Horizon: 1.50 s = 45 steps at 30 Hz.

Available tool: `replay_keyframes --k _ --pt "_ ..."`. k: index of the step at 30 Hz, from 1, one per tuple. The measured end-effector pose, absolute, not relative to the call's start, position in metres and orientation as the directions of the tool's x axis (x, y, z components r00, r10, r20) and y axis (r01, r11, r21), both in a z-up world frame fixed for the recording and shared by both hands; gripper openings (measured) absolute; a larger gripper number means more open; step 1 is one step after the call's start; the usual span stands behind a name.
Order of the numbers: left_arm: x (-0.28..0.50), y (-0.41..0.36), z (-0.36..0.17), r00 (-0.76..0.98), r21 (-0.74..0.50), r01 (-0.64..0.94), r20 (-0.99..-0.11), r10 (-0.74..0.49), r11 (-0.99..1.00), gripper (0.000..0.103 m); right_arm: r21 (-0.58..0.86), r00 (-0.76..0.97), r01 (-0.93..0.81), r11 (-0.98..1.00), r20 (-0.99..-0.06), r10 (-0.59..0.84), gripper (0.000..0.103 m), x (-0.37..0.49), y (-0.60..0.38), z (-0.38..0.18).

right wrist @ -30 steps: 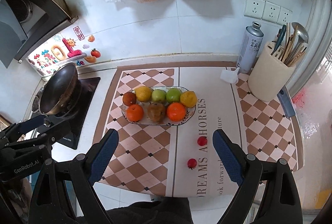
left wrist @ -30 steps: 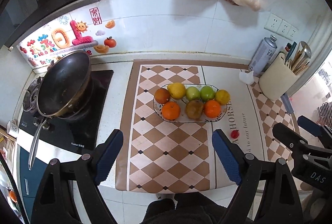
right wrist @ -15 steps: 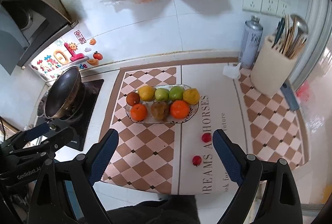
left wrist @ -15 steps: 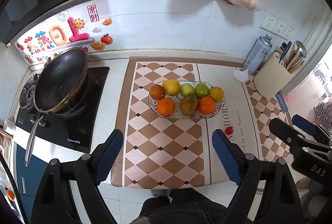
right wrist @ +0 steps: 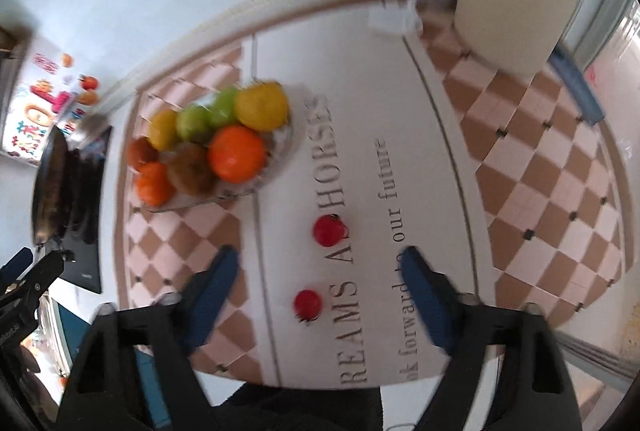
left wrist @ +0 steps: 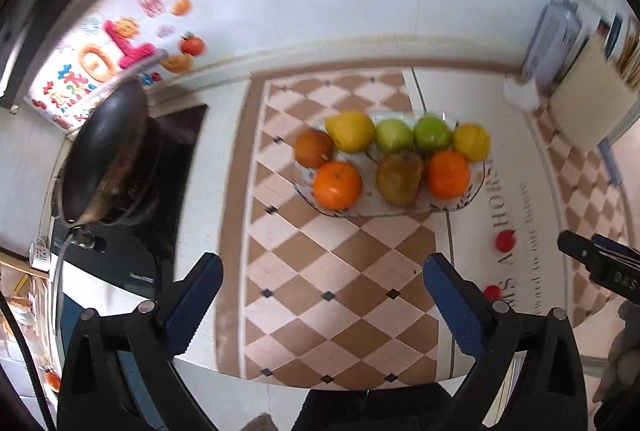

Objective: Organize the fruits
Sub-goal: 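Lift both tools away from the plate toward the cherry tomatoes, then grasp a cherry tomato with the left gripper while the right gripper grasps the other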

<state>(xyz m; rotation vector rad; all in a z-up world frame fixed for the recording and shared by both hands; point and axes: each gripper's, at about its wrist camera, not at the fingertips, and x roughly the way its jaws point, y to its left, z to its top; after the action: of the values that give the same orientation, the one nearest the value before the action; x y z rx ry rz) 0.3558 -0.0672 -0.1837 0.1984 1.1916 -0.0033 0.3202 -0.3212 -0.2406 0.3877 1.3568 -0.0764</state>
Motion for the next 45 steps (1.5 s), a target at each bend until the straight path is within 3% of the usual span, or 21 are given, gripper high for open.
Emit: replay_keyframes --k 1,9,14,18,26,29,37,45 --pt "0.359 -0.072 -0.193 0.360 0.160 0.113 -0.927 0.110 0.981 0.102 0.238 0.202 0.273 0.932 -0.962 0.186 0.068 0.325 -0.323 -0.255" --pt "0.380 -0.114 -0.262 0.229 0.185 0.164 -0.962 0.145 0.969 0.102 0.261 0.113 0.231 0.937 -0.964 0.240 0.052 0.350 -0.318 -0.329" --pt "0.385 -0.131 -0.282 0.179 0.182 0.193 -0.973 0.147 0.964 0.102 0.268 0.088 0.192 0.944 -0.963 0.255 0.034 0.358 -0.312 -0.352" --pt "0.384 -0.146 -0.291 0.131 0.135 0.219 -0.986 0.108 0.966 0.102 0.269 0.114 0.180 0.946 -0.961 0.252 0.033 0.350 -0.317 -0.345" --pt "0.360 -0.199 -0.329 -0.096 -0.120 0.332 -0.991 -0.093 0.935 0.099 0.280 0.132 0.294 0.914 -0.959 0.251 0.034 0.303 -0.362 -0.327" --pt "0.353 -0.214 -0.338 -0.132 -0.160 0.361 -0.984 -0.119 0.919 0.085 0.271 0.122 0.333 0.903 -0.962 0.243 0.034 0.292 -0.376 -0.328" --pt "0.343 -0.235 -0.356 -0.189 -0.201 0.404 -0.973 -0.133 0.892 0.031 0.265 0.137 0.366 0.892 -0.963 0.230 0.034 0.279 -0.384 -0.323" --pt "0.347 -0.221 -0.351 -0.156 -0.217 0.374 -0.973 -0.170 0.902 0.026 0.271 0.158 0.344 0.899 -0.961 0.229 0.034 0.284 -0.376 -0.307"
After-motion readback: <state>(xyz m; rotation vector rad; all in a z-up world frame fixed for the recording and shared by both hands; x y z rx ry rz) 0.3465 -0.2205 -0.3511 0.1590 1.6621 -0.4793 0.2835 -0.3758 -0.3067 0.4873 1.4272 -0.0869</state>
